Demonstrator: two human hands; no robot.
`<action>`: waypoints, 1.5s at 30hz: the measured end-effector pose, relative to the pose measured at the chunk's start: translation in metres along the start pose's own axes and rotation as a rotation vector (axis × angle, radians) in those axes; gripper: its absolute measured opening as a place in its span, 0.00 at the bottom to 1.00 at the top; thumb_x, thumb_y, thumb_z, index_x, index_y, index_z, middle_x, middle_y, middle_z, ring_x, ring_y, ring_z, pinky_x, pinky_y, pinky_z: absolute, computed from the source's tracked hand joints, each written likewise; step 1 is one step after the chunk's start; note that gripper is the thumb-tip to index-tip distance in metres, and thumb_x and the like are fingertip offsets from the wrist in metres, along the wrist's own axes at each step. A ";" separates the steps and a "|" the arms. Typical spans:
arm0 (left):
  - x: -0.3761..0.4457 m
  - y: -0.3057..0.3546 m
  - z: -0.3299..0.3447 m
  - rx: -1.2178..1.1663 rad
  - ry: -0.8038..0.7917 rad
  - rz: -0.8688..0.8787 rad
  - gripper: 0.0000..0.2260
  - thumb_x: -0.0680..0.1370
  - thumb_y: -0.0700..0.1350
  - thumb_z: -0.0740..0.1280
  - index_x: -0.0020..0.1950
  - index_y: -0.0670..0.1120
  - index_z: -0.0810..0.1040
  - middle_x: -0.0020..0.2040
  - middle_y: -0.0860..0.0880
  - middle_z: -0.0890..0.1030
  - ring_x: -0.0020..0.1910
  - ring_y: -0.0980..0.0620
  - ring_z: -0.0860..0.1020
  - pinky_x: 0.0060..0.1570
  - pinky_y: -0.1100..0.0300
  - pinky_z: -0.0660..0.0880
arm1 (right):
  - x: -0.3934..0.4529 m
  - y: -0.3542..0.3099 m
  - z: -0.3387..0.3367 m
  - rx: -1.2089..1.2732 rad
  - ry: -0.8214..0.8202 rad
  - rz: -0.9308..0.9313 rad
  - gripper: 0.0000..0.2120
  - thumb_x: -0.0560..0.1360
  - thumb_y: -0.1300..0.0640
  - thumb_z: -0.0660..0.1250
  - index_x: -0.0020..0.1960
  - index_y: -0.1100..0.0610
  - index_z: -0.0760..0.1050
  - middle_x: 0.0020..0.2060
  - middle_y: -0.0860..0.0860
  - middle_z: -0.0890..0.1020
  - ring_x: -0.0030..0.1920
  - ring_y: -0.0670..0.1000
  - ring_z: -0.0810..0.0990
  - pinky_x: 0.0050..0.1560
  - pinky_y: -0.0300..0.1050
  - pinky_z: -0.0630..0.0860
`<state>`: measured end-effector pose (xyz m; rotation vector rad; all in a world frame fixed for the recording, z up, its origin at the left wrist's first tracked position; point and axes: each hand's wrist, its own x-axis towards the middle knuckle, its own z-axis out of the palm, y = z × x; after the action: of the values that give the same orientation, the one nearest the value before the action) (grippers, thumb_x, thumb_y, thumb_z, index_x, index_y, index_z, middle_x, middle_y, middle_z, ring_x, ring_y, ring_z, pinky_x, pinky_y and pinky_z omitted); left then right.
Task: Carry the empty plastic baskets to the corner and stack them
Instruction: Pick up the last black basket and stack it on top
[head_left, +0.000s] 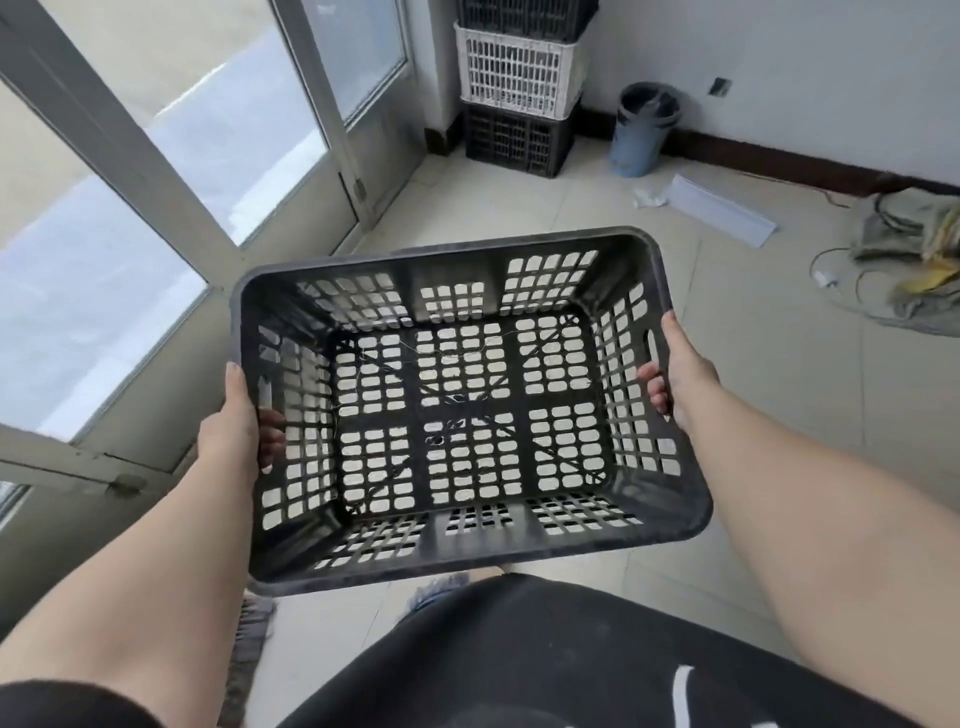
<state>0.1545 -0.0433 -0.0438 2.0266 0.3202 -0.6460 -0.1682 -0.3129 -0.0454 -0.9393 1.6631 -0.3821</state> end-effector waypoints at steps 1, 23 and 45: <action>0.009 0.012 0.013 0.010 -0.022 0.008 0.35 0.74 0.71 0.53 0.34 0.39 0.74 0.29 0.43 0.72 0.25 0.47 0.68 0.27 0.58 0.65 | 0.006 -0.007 0.000 0.015 0.020 0.012 0.35 0.66 0.24 0.59 0.31 0.58 0.73 0.23 0.50 0.68 0.21 0.49 0.62 0.27 0.40 0.60; 0.108 0.229 0.224 0.120 -0.110 0.113 0.35 0.72 0.72 0.54 0.36 0.39 0.76 0.30 0.43 0.75 0.26 0.46 0.71 0.30 0.58 0.68 | 0.168 -0.186 0.010 0.154 0.091 0.041 0.36 0.68 0.25 0.57 0.33 0.60 0.74 0.23 0.51 0.69 0.23 0.49 0.63 0.27 0.40 0.62; 0.226 0.416 0.362 0.038 -0.067 0.149 0.34 0.75 0.70 0.52 0.34 0.40 0.74 0.30 0.43 0.74 0.27 0.47 0.71 0.29 0.59 0.66 | 0.338 -0.426 0.113 0.099 0.064 -0.053 0.34 0.69 0.25 0.57 0.32 0.58 0.73 0.24 0.51 0.70 0.23 0.48 0.65 0.28 0.40 0.65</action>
<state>0.4222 -0.5748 -0.0197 2.0377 0.1163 -0.6291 0.0815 -0.8086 -0.0170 -0.9063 1.6643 -0.5308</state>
